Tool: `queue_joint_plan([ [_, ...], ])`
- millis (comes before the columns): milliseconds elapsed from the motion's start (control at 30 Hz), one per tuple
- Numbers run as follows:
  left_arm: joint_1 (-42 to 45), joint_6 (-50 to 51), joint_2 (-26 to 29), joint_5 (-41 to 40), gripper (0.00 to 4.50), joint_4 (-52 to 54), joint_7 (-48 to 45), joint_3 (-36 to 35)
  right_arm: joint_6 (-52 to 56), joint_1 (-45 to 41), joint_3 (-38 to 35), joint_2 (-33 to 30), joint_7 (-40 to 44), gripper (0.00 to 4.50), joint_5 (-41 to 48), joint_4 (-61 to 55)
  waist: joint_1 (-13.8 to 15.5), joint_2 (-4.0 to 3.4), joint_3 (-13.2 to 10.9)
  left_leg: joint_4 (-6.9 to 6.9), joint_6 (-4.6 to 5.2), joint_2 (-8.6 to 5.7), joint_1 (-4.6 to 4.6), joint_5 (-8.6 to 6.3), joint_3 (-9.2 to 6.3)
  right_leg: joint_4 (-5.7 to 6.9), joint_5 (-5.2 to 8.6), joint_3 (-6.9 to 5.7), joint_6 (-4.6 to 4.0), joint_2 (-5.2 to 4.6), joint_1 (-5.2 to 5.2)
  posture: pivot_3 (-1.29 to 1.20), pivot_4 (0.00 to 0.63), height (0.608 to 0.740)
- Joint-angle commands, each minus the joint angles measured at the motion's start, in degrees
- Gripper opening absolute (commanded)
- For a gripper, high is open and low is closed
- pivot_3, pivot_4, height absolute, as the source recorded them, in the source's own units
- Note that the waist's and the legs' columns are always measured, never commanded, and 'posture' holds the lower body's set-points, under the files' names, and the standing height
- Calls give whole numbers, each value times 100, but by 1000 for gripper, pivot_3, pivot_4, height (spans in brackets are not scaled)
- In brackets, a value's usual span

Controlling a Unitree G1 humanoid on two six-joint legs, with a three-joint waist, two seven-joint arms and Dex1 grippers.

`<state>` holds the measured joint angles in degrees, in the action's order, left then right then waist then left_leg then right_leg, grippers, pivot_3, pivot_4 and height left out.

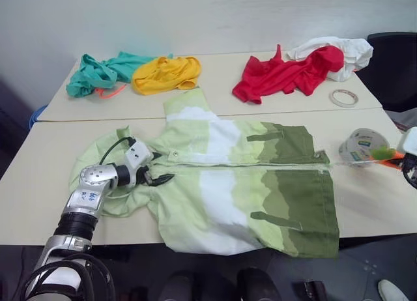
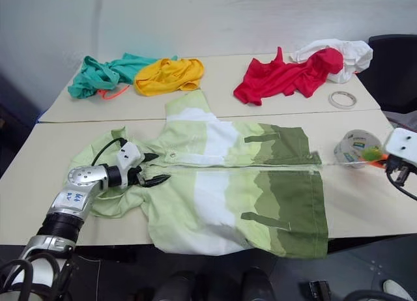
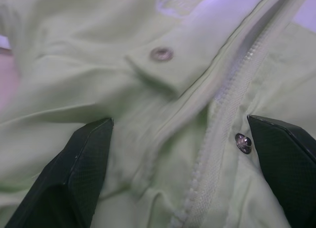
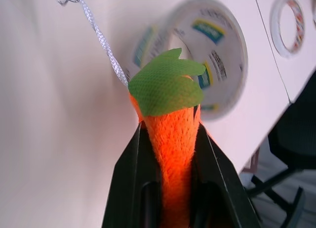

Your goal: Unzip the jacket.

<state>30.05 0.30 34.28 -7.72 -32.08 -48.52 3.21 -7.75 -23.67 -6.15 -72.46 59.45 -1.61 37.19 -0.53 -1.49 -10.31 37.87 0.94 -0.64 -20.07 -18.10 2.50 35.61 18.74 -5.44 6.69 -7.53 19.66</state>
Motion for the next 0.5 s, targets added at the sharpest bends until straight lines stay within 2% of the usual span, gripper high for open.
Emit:
queue_joint_plan([
  [33,-96,-253,102,440,4500,-787,202,75,12,54,-398,269,-60,174,448,-226,0,-5,3,-3,-4,3,0,2,0,2,2,0,-3,3,2,0,150,740],
  [200,65,-701,110,262,4500,-867,-105,34,286,527,-825,882,202,174,1215,-611,20,8,0,-1,-5,14,-5,4,-2,-1,1,-1,-6,12,5,0,150,740],
  [233,32,-710,119,169,4500,-734,-148,-30,655,694,-969,965,331,517,1500,-832,28,7,0,-2,1,14,-6,6,-2,-4,1,-1,-6,12,5,0,150,740],
  [300,-124,-281,173,-211,4500,-211,-485,-183,731,1034,-1221,1034,462,1098,1775,-1129,31,13,-4,-3,19,14,-16,13,-3,-10,1,-1,-6,12,14,0,150,740],
  [400,-518,318,386,-839,4500,912,-955,-505,592,1470,-1719,1083,651,2106,2160,-1549,17,27,-14,-2,29,14,-58,9,9,-12,1,2,-6,13,55,0,150,740],
  [500,-993,596,719,-1481,4500,2057,-1249,-1052,889,1640,-2221,1237,987,3123,3014,-2473,-10,54,-42,7,41,14,-113,13,15,-4,1,2,-6,13,101,0,150,740],
])
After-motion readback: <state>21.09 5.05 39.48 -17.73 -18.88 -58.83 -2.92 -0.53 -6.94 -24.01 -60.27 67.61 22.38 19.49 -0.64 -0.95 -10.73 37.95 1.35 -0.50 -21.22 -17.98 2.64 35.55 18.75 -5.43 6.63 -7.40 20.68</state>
